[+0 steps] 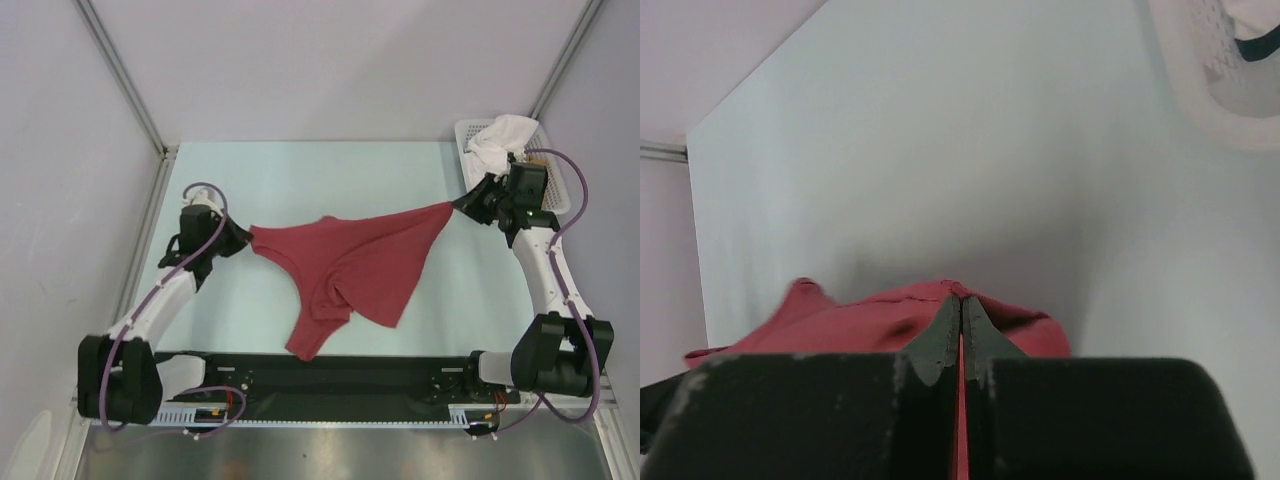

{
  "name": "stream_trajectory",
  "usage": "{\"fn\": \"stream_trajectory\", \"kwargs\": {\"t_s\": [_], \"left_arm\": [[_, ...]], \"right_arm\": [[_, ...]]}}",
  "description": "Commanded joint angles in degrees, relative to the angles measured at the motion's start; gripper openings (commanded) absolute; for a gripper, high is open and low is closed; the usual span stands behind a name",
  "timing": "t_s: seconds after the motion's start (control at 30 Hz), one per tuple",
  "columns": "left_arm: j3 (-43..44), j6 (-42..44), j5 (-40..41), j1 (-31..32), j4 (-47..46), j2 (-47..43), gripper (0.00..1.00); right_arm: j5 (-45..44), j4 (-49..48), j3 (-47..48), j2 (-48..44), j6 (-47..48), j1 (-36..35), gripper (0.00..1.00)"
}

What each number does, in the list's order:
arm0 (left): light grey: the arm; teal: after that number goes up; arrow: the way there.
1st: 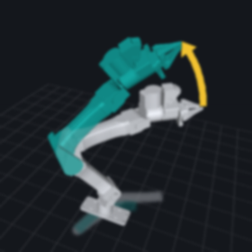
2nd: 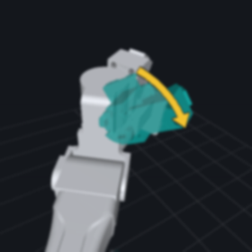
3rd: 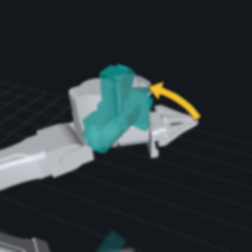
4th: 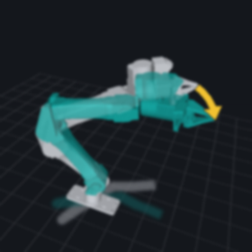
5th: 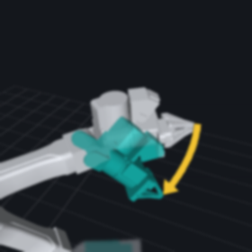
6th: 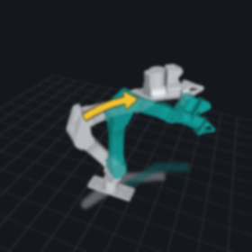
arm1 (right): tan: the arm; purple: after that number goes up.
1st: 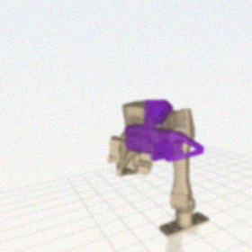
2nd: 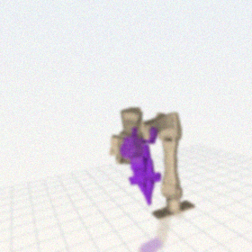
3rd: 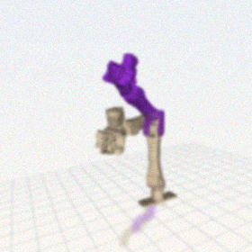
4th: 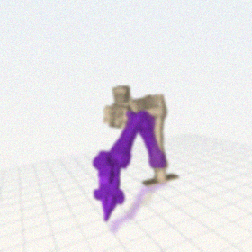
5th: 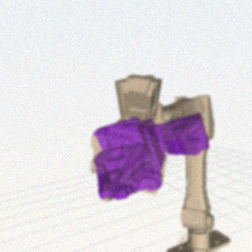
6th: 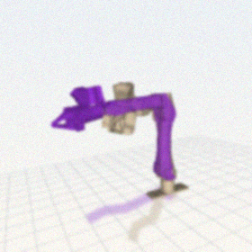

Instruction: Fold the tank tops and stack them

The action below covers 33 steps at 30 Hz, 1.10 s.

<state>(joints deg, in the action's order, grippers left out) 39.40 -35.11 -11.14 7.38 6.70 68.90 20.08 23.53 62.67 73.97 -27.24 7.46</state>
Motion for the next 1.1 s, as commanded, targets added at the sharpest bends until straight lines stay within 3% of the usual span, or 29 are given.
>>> {"fn": "stream_trajectory", "kwargs": {"t_s": [0.0, 0.2, 0.4, 0.57, 0.63, 0.67, 0.7, 0.73, 0.77, 0.8, 0.87, 0.97, 1.07], "left_arm": [[-0.99, 1.0, 6.73, -2.37, -0.55, -5.27, 0.01], [2.44, 2.42, 4.28, -2.8, 0.34, 3.42, 0.0], [9.98, 2.51, 4.98, -5.44, -0.37, 10.1, 0.0], [21.93, 3.21, 5.25, -6.06, 1.74, 21.16, 0.0], [25.88, 3.12, 5.07, -6.67, 1.91, 24.24, 0.0], [27.04, 2.95, 4.72, -6.93, 1.91, 27.39, 0.01], [28.09, 2.95, 3.94, -7.11, 1.91, 28.82, 0.09], [30.89, 3.21, 1.58, -7.11, 3.65, 30.4, 0.31], [32.13, 3.64, 1.3, -7.11, 5.06, 32.24, 0.65], [32.75, 4.61, 1.12, -7.11, 6.12, 32.26, 0.81], [29.88, 4.53, 2.42, -7.03, 5.0, 30.34, 0.91], [22.93, 4.0, 2.79, -5.54, 3.23, 23.05, 0.91], [16.78, 4.44, 3.13, -1.15, 3.84, 15.93, 0.91]], "right_arm": [[2.41, -7.86, -1.49, 4.59, -2.28, -0.08, 0.0], [3.65, -16.4, 0.43, 18.2, -4.83, -2.19, 0.0], [2.79, -16.42, 15.61, 31.29, -6.68, -5.17, 0.0], [2.42, -17.09, 30.3, 42.9, -7.73, -6.67, 0.01], [3.56, -18.78, 34.26, 47.56, -8.87, -6.67, 0.14], [3.91, -19.04, 35.4, 48.88, -8.79, -6.67, 0.47], [4.01, -17.13, 37.41, 49.77, -8.53, -6.67, 0.62], [4.27, -15.98, 37.61, 49.51, -7.74, -6.76, 0.67], [3.92, -14.4, 36.74, 48.38, -6.26, -7.02, 0.77], [2.09, -14.04, 33.16, 46.8, -5.46, -7.29, 0.78], [0.58, -13.51, 27.79, 40.15, -4.31, -7.98, 0.74], [-0.82, -13.51, 15.23, 29.53, -3.61, -10.35, 0.61], [-1.88, -13.34, 2.92, 20.64, -3.17, -14.21, 0.59]]}}
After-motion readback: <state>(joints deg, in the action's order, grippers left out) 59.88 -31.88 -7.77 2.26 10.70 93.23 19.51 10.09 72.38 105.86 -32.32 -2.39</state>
